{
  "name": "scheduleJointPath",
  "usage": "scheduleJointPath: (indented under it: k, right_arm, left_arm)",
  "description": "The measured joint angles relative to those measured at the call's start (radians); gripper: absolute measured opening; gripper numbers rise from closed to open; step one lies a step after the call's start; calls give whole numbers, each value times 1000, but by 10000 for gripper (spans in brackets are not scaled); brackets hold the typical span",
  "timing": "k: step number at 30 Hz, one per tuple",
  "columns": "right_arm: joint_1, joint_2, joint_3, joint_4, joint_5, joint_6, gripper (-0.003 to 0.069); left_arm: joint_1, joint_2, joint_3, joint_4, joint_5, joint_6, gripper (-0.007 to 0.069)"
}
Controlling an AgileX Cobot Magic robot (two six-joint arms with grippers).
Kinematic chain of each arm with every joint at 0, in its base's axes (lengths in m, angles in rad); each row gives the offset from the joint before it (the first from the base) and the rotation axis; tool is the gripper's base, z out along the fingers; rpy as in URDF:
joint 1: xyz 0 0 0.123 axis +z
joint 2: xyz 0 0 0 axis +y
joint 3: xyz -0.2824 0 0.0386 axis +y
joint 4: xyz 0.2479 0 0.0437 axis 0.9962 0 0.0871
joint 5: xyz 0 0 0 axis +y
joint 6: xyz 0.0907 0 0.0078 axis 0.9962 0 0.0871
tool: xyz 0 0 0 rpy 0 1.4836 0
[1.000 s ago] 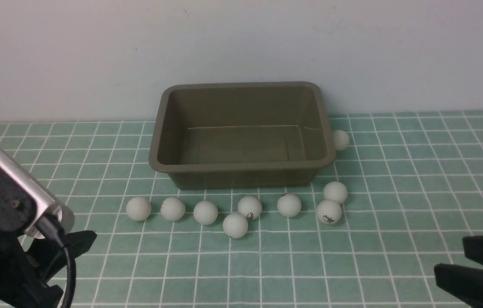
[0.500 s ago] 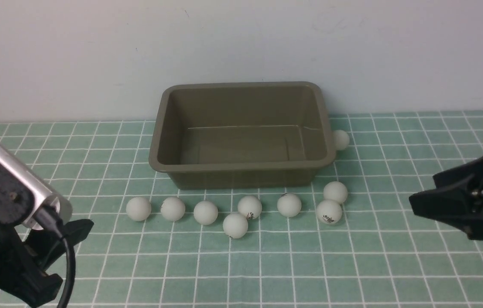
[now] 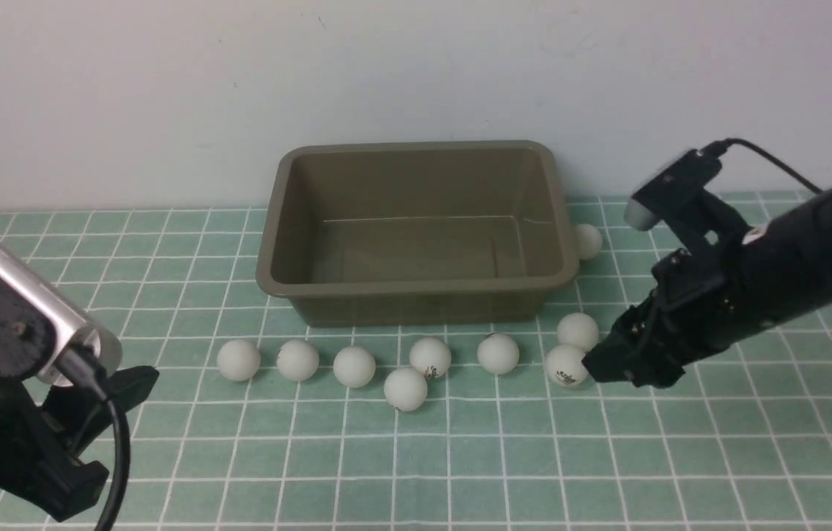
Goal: Put the table tennis balls in the box on the green coffee tablecloth.
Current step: 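Reach for and grasp a ping pong ball on the table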
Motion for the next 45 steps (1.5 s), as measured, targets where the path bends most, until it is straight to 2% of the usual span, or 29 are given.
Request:
scheduleJointPath:
  k: [8, 14, 30, 45]
  right_arm:
    - [0, 107, -59, -11, 1, 22, 408]
    - [1, 149, -59, -13, -18, -17, 408]
    - [1, 164, -61, -21, -74, -95, 409]
    - [1, 206, -65, -23, -94, -99, 409]
  left_arm:
    - [0, 0, 0, 1, 0, -12, 363]
    - [0, 0, 0, 1, 0, -15, 363]
    - [0, 0, 0, 1, -1, -15, 363]
    - [0, 0, 0, 1, -3, -15, 363]
